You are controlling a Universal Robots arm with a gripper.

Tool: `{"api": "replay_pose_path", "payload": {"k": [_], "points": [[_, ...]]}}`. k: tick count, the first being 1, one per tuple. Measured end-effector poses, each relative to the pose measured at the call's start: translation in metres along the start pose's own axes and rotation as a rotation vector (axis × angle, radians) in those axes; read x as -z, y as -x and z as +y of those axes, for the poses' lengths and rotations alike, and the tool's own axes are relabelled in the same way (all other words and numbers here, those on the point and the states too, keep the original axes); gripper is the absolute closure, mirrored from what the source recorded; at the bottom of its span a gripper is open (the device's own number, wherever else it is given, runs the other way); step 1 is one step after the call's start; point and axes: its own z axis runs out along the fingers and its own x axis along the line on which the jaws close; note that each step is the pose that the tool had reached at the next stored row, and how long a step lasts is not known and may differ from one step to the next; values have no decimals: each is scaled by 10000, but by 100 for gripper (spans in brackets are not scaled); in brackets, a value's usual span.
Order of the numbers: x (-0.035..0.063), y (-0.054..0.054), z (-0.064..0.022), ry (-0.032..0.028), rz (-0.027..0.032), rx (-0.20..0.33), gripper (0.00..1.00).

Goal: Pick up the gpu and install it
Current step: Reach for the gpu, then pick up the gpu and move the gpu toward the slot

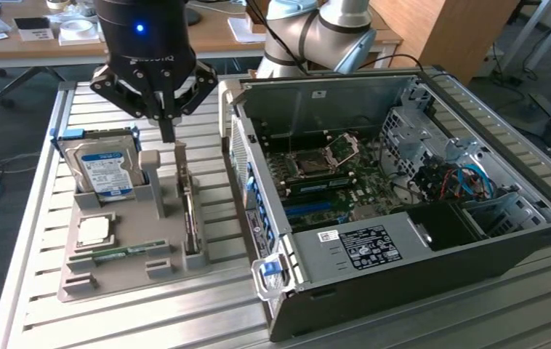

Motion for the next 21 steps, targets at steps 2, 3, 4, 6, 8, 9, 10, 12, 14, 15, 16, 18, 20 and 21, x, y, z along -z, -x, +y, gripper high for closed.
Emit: {"api": "replay_pose_path", "payload": {"k": [2,3,4,6,8,9,10,12,14,15,16,18,20,21], "points": [[1,3,-33,0,-1,0,89],[2,4,-49,0,0,0,89],[2,5,-60,-1,0,-1,89],[2,5,-65,0,-1,-2,89],[2,5,-65,0,-1,-1,89],[2,5,-65,0,-1,-1,89],[2,5,-65,-1,-1,-1,89],[2,5,-66,0,-1,-1,89],[2,5,-66,-1,-1,-1,89],[2,5,-65,-1,-1,-1,89],[2,5,-66,0,-1,-1,89],[2,5,-65,-1,-1,-1,89],[2,5,-65,-1,-1,-1,88],[2,5,-65,0,-1,-1,83]]}}
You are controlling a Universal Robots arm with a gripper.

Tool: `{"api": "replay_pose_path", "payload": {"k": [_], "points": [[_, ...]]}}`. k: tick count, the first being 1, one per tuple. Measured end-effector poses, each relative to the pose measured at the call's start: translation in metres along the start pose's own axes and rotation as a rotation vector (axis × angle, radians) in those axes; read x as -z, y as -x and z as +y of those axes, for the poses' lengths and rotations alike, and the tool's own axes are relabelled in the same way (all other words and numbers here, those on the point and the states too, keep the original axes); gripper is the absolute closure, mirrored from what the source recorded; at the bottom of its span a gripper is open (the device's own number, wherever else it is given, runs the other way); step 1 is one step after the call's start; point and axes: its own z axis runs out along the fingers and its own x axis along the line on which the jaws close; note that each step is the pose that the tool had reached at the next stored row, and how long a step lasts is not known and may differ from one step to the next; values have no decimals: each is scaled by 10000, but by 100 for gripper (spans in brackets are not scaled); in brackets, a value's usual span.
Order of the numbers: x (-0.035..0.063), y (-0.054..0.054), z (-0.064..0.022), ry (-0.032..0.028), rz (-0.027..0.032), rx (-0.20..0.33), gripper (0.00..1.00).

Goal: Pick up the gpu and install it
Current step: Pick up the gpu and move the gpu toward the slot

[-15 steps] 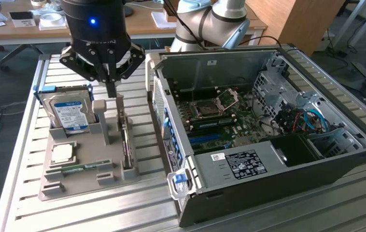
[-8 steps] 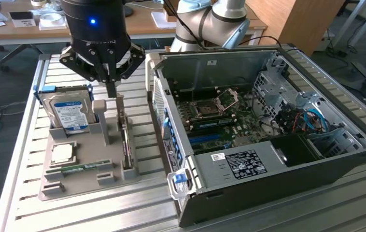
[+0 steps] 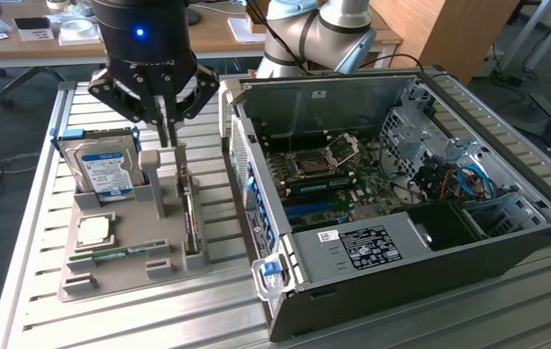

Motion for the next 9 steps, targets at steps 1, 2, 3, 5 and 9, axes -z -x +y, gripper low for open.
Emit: {"api": "replay_pose_path", "payload": {"k": [1,2,3,5,9], "points": [[0,0,0,-1,0,0,83],[0,0,0,0,0,0,77],[0,0,0,0,0,0,71],[0,0,0,0,0,0,65],[0,0,0,0,0,0,59]]}}
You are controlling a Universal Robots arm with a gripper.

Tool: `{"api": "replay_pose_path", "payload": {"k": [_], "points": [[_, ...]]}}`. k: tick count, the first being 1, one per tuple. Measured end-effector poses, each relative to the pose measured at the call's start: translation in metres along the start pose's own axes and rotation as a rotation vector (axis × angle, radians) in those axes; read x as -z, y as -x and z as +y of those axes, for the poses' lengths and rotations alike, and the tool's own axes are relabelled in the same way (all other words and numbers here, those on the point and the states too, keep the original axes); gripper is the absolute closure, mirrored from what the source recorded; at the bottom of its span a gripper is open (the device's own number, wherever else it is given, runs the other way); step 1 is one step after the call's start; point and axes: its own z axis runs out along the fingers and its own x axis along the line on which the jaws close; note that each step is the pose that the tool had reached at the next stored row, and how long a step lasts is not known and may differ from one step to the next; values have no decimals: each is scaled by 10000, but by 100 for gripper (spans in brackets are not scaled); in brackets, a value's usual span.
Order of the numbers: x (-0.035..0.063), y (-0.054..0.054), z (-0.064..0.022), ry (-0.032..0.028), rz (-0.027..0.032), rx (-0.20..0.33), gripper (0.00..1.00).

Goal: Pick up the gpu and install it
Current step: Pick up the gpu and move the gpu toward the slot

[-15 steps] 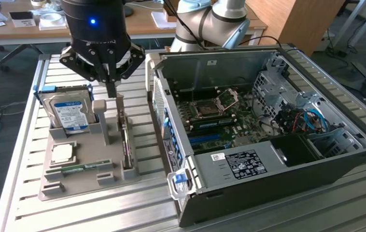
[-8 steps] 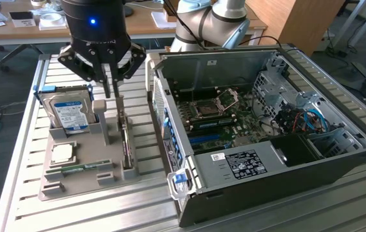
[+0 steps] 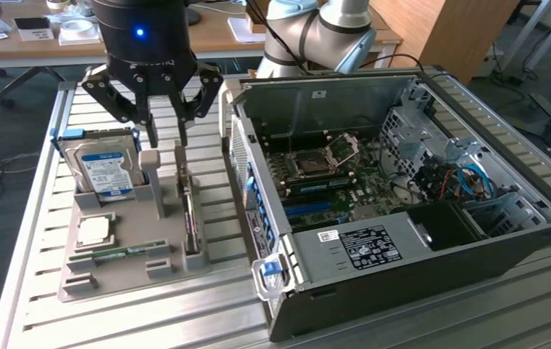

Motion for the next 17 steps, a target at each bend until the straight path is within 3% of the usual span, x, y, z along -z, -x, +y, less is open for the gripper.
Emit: {"api": "replay_pose_path", "payload": {"k": [9,17], "points": [[-116,-2,-5,0,0,0,59],[-120,-3,-5,0,0,0,59]]}}
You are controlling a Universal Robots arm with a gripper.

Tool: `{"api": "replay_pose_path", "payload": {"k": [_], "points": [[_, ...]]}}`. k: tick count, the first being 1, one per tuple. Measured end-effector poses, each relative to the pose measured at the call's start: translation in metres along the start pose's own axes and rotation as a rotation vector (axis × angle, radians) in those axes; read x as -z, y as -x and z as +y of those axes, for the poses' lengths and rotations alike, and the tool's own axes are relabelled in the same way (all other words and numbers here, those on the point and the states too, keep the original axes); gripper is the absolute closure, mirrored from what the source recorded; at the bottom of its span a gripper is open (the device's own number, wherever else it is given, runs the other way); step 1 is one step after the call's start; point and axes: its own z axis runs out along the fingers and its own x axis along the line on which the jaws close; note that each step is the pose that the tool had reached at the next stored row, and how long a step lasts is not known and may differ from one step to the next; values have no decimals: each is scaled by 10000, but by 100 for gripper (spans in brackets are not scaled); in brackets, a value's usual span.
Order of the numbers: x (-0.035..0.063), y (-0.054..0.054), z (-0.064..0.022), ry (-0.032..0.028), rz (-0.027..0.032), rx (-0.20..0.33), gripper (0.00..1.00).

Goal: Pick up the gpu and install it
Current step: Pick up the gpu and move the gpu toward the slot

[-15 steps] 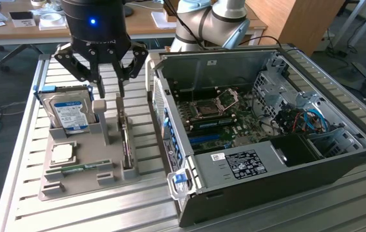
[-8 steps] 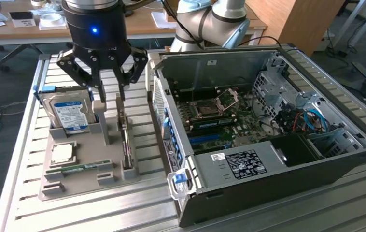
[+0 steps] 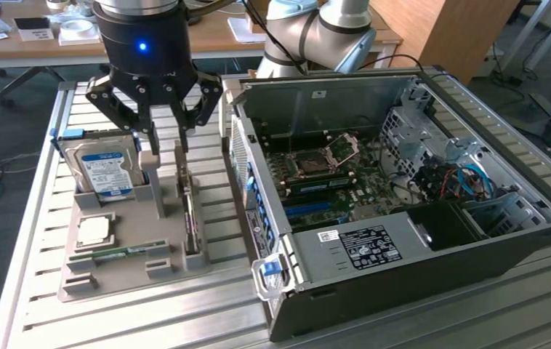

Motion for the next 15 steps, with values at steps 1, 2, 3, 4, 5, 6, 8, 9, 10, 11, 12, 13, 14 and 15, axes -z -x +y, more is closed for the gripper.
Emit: {"api": "replay_pose_path", "payload": {"k": [1,2,3,4,5,6,8,9,10,11,12,13,14,15], "points": [[0,0,0,0,0,0,59],[0,0,0,0,0,0,59],[0,0,0,0,0,0,59],[-1,0,0,0,0,0,59],[-7,0,0,3,-3,1,59],[-13,0,0,3,-2,1,59],[-30,-1,-1,1,-1,1,59],[-37,-1,-1,0,0,1,59],[-47,-1,-2,1,-1,0,59],[-58,-2,-3,0,0,0,59],[-69,-1,-3,0,0,0,59],[-79,-2,-3,1,-1,1,59],[-84,-2,-3,0,0,0,59],[-84,-2,-3,-1,1,0,59]]}}
